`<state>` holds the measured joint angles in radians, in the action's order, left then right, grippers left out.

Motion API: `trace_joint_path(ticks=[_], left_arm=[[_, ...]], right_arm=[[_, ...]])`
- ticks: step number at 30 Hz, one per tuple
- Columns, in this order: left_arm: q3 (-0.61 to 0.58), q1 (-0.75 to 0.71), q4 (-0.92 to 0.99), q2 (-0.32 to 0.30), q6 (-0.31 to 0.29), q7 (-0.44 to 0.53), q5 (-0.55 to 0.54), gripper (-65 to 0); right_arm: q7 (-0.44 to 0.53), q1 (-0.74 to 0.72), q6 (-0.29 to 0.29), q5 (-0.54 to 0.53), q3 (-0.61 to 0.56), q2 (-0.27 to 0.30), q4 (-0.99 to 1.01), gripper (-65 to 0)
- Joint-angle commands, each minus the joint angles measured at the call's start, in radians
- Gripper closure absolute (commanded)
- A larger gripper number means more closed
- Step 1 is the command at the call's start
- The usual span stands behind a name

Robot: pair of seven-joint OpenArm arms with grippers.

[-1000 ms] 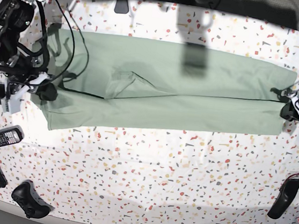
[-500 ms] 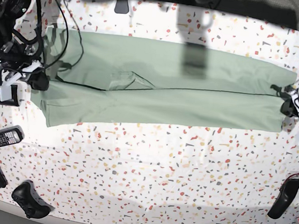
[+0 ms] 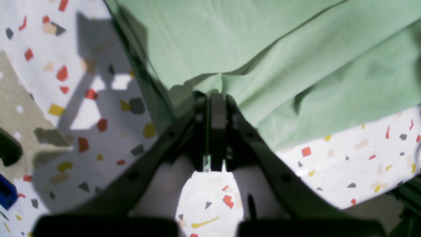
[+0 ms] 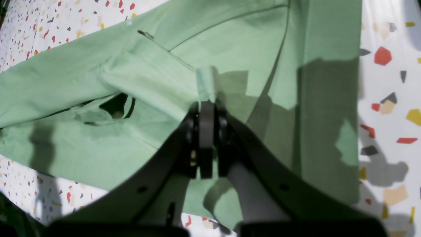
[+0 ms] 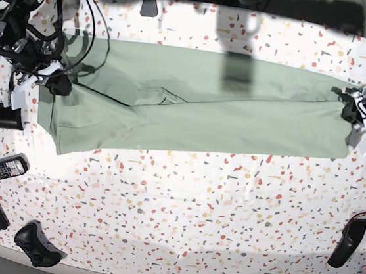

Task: Fold the T-shirt properly
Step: 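Pull the folded strip with both grippers to straighten it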

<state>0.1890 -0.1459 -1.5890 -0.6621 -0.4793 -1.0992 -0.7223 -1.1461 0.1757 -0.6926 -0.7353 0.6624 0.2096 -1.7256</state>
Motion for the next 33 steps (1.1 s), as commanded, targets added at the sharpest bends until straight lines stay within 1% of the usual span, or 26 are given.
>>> trace_joint_path(ticks=[1,4,9,18,27,33], left_arm=[[0.008,0.011,-0.016,-0.023,0.0,0.013,0.013,0.0],[0.008,0.013,-0.016,-0.023,0.0,0.019,0.042,0.0],[0.008,0.013,-0.016,-0.014,0.001,0.022,0.044,0.0],[0.008,0.014,-0.016,0.045,0.0,0.028,0.044,0.0],[0.009,0.013,-0.016,0.047,0.0,0.027,0.045,0.0],[0.009,0.013,-0.016,0.046,0.001,0.027,0.075,0.0]], right_arm=[[0.02,-0.005,-0.006,-0.011,0.004,0.006,-0.02,0.0],[0.02,0.008,-0.006,0.027,0.004,-0.001,-0.02,0.0],[0.02,0.032,-0.006,0.029,0.005,-0.002,-0.02,0.0],[0.02,0.032,-0.006,0.024,0.005,0.001,-0.024,0.0],[0.014,0.033,-0.006,0.021,0.005,0.0,-0.136,0.0],[0.012,0.047,-0.006,0.021,0.005,-0.002,-0.139,0.0]])
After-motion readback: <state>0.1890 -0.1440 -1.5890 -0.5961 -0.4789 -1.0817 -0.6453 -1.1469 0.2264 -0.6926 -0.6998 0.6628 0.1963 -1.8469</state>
